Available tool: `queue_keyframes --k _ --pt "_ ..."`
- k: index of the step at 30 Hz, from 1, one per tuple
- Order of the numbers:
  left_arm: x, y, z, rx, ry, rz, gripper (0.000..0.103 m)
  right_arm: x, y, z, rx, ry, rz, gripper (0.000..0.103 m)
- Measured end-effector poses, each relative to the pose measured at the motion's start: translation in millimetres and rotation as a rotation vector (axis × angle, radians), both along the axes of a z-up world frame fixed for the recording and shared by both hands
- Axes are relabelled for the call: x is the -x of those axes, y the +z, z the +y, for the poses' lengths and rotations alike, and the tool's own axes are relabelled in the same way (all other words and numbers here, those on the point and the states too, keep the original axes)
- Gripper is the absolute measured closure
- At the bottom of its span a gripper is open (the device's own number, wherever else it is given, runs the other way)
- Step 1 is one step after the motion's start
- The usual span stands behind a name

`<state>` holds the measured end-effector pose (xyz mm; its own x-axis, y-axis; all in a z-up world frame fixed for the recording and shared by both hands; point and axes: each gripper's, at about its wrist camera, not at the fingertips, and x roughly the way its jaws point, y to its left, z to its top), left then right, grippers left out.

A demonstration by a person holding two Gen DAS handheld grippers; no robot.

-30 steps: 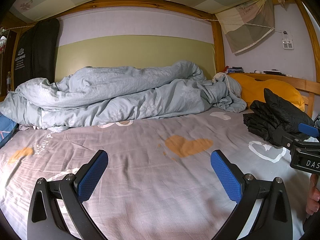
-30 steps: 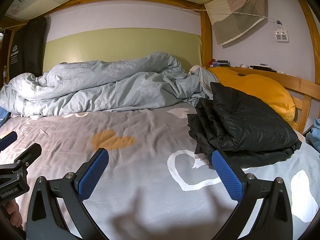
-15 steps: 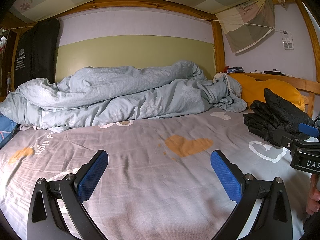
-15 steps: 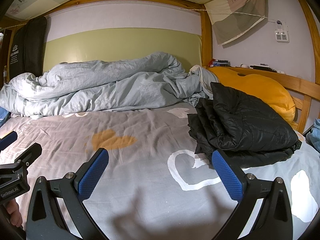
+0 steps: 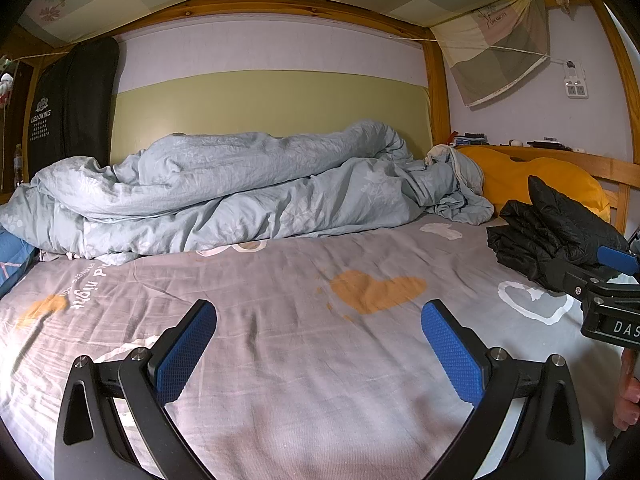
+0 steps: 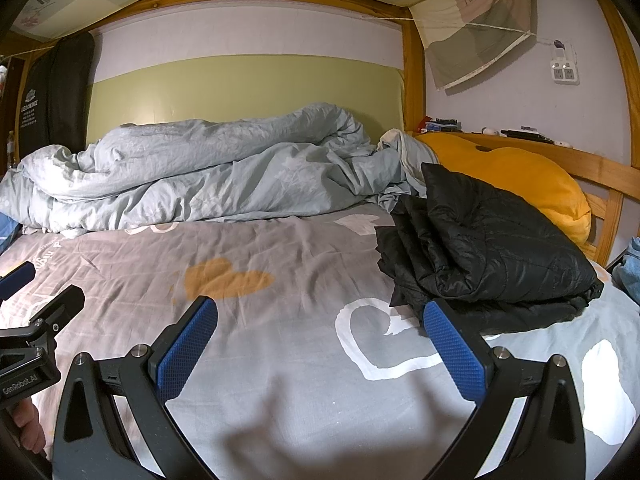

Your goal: Fold large clothes

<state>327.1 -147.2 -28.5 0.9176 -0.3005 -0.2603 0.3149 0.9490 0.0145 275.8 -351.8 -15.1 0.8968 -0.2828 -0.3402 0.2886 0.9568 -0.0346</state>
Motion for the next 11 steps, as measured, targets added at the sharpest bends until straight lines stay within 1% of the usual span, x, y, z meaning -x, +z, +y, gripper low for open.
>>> queue_keyframes --k 11 --pt "-0.6 0.5 0.7 -0.001 -0.001 0.0 0.0 -0.1 -0.6 -0.5 0.0 0.0 0.001 0.0"
